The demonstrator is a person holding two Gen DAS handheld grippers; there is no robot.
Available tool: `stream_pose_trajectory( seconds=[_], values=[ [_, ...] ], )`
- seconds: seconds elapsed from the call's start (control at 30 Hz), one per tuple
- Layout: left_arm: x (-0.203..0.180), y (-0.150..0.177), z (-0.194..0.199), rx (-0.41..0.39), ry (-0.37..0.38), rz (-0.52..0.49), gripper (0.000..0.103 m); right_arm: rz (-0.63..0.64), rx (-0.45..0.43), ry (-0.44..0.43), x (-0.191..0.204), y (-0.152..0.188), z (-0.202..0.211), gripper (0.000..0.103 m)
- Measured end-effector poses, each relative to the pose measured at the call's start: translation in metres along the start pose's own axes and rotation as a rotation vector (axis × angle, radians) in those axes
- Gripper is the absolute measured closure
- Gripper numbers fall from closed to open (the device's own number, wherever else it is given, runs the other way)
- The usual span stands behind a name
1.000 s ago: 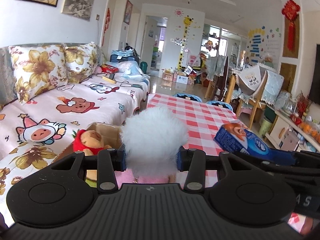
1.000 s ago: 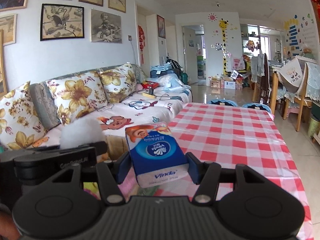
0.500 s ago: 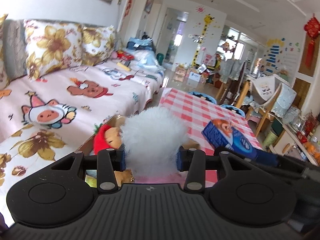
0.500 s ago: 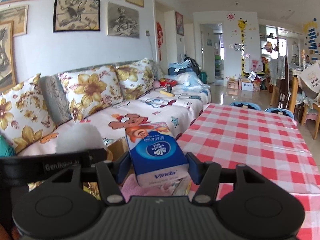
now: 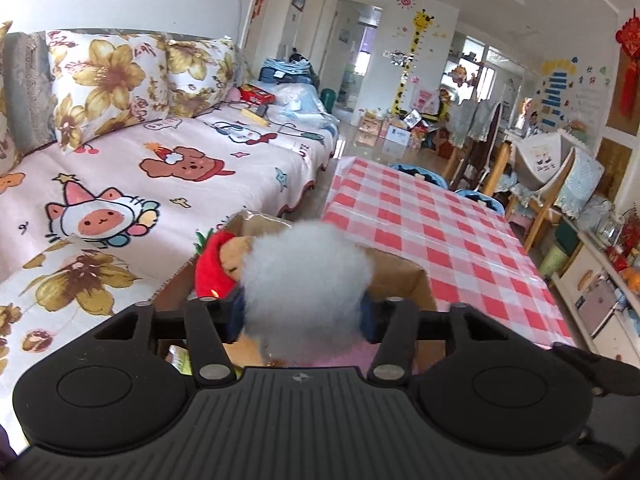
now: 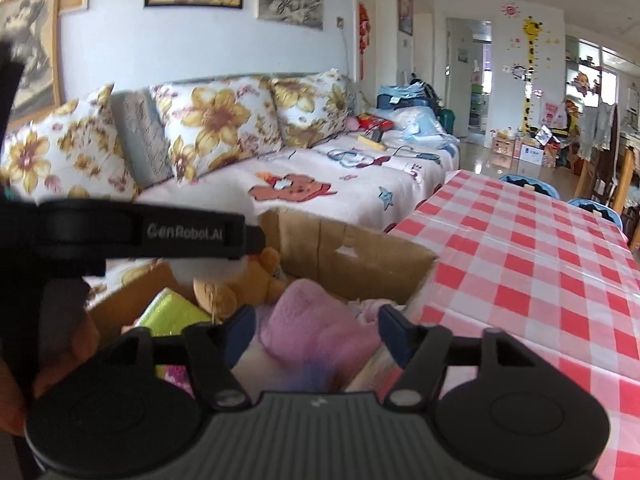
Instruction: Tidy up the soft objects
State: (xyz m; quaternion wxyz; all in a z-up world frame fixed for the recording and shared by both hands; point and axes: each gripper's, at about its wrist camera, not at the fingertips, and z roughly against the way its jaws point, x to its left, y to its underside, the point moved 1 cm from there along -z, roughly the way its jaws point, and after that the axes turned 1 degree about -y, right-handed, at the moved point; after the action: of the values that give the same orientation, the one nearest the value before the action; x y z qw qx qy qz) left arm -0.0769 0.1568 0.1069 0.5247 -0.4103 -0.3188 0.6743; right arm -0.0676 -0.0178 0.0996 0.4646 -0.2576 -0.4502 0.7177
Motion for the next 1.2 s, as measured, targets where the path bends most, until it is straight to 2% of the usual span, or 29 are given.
stream_pose_trajectory(
  seconds=[0.03,0.07,0.1,0.2,0.4,0.63,0.73,0.93,1.1,1.2],
  values=[
    [0.001,-0.001,0.002,-0.004,0.015,0.005,0.013,-0.027,-0.013,-0.006,-0.004,-0.002,0.004,0.020],
    [0.001,-0.001,0.005,-0.010,0.028,0.006,0.002,-0.063,-0.035,-0.009,-0.009,-0.003,0.012,0.019],
    [0.002,-0.002,0.008,-0.021,0.039,0.003,0.000,-0.090,-0.050,-0.009,-0.013,-0.004,0.018,0.018],
    [0.002,-0.001,0.017,-0.043,0.055,-0.019,0.000,-0.146,-0.089,0.035,-0.022,-0.008,0.033,0.017],
    [-0.006,0.019,0.021,-0.038,0.050,-0.073,0.000,-0.194,-0.134,0.148,-0.035,-0.005,0.055,0.010],
    [-0.024,0.052,0.021,-0.087,0.009,-0.150,0.000,-0.205,-0.139,0.174,-0.049,0.002,0.065,0.010],
    [-0.036,0.055,0.029,-0.172,-0.018,-0.192,0.000,-0.186,-0.146,0.193,-0.053,0.005,0.069,0.010],
    [-0.057,0.056,0.023,-0.171,-0.015,-0.198,0.000,-0.199,-0.134,0.222,-0.071,0.013,0.073,0.009],
    [-0.060,0.053,0.020,-0.167,-0.011,-0.172,0.000,-0.231,-0.109,0.258,-0.084,0.020,0.076,0.009],
    [-0.062,0.053,0.024,-0.180,-0.019,-0.171,0.000,-0.244,-0.091,0.284,-0.087,0.023,0.078,0.001]
  ],
)
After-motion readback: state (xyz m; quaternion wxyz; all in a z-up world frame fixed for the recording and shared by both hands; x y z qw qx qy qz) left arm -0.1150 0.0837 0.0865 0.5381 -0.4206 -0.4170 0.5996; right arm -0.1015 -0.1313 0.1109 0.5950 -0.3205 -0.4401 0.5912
